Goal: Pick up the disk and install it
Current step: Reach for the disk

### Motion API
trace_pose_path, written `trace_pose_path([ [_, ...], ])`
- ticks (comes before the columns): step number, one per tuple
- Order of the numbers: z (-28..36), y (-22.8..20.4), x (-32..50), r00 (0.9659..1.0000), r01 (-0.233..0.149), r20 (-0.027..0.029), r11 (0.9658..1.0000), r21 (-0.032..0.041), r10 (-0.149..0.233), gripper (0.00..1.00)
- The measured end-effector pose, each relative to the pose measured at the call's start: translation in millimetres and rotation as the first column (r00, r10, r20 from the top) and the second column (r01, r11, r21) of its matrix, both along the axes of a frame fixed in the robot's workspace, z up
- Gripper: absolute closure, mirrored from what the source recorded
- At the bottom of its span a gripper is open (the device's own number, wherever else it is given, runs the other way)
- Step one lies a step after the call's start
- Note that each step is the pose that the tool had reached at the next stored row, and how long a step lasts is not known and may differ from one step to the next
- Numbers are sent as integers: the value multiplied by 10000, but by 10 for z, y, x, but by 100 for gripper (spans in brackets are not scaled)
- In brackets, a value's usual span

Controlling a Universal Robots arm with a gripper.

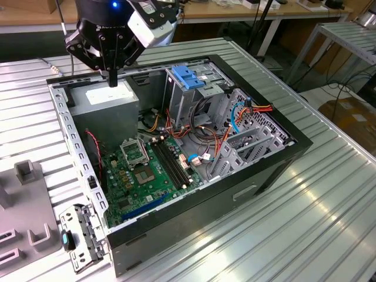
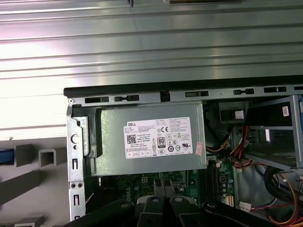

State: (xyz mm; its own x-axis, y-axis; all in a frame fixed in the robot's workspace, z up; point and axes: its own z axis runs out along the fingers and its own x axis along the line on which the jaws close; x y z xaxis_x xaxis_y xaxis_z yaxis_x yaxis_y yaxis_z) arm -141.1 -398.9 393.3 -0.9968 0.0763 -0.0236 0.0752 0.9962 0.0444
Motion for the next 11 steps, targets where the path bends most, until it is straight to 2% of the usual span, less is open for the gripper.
trace_pose_path([
  [11, 0, 0, -26, 10000, -1, -1, 10000, -1, 1, 89],
])
